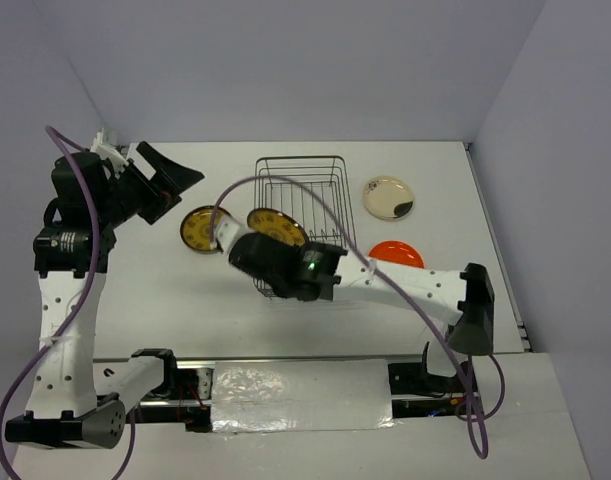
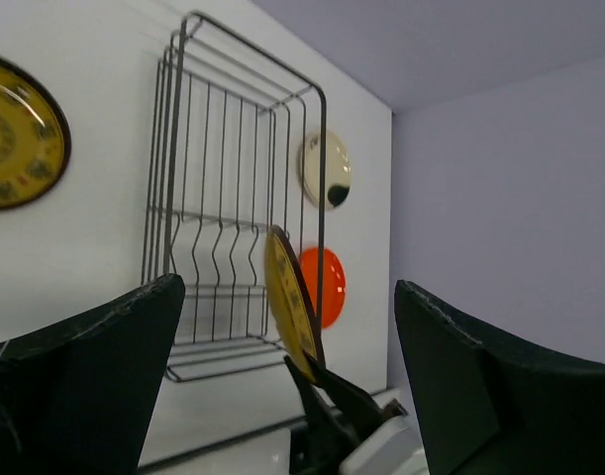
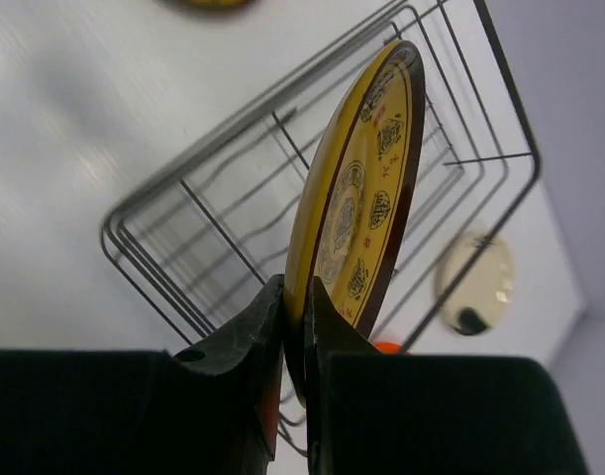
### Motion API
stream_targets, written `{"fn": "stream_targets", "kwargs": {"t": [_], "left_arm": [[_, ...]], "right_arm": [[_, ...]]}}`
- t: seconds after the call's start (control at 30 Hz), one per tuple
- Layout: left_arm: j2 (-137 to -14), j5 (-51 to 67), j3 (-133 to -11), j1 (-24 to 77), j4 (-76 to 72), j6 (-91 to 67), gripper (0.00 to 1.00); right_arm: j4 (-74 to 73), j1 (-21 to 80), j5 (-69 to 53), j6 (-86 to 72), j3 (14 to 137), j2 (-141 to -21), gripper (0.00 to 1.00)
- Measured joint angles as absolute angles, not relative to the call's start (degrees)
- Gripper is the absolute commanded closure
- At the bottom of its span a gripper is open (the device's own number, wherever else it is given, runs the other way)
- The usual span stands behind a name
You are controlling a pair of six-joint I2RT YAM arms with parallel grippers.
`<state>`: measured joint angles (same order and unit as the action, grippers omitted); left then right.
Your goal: Unload the plates from the dish rack
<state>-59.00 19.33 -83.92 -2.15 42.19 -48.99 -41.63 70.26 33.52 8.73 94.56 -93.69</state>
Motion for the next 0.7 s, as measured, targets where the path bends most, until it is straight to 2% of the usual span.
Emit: {"fn": "stream_targets", "kwargs": {"t": [0.2,0.27,0.33,0.37,0.47,0.5,0.53,0.57,0.6,0.67,0.7], "left_arm": [[-55.5,25.9,-72.9,-2.2,38.3,-52.7,0.00],[-54.3,27.7,-69.0,-2.2,37.5,-53.0,0.04],[-53.8,29.5,-65.8,-2.2,36.3,-53.3,0.16],[-53.8,30.5,-64.6,-2.2,35.9,-53.3,0.33],[-54.5,33.0,-62.0,-2.2,34.5,-52.9,0.44],[-54.7,33.6,-61.7,-2.2,33.8,-52.9,0.55],[-55.0,34.2,-61.6,-2.2,33.3,-52.9,0.89],[-55.3,34.9,-61.6,-2.2,32.5,-53.1,1.00],[-55.5,34.4,-61.7,-2.2,32.2,-53.1,1.00],[-56.6,32.0,-61.8,-2.2,35.0,-51.7,1.00],[-57.0,31.0,-62.0,-2.1,36.2,-51.4,1.00]], "right_arm": [[-39.1,78.2,44.0,21.4,89.0,-96.3,1.00],[-36.4,79.2,45.7,24.6,89.4,-96.4,1.00],[-35.0,79.9,46.5,27.0,91.6,-97.4,1.00],[-34.2,80.2,46.8,28.1,93.3,-98.2,1.00],[-32.1,80.5,47.5,30.9,99.4,-101.8,1.00],[-32.1,80.6,47.5,31.6,100.7,-102.7,1.00],[-32.1,80.6,47.5,32.1,101.7,-103.7,1.00],[-31.8,80.7,47.3,32.7,102.4,-104.7,1.00],[-32.0,80.7,48.1,34.1,102.6,-105.7,0.89],[-32.1,80.7,48.8,35.5,102.7,-106.8,0.77],[-32.3,80.6,48.3,34.9,102.5,-106.9,0.42]]}}
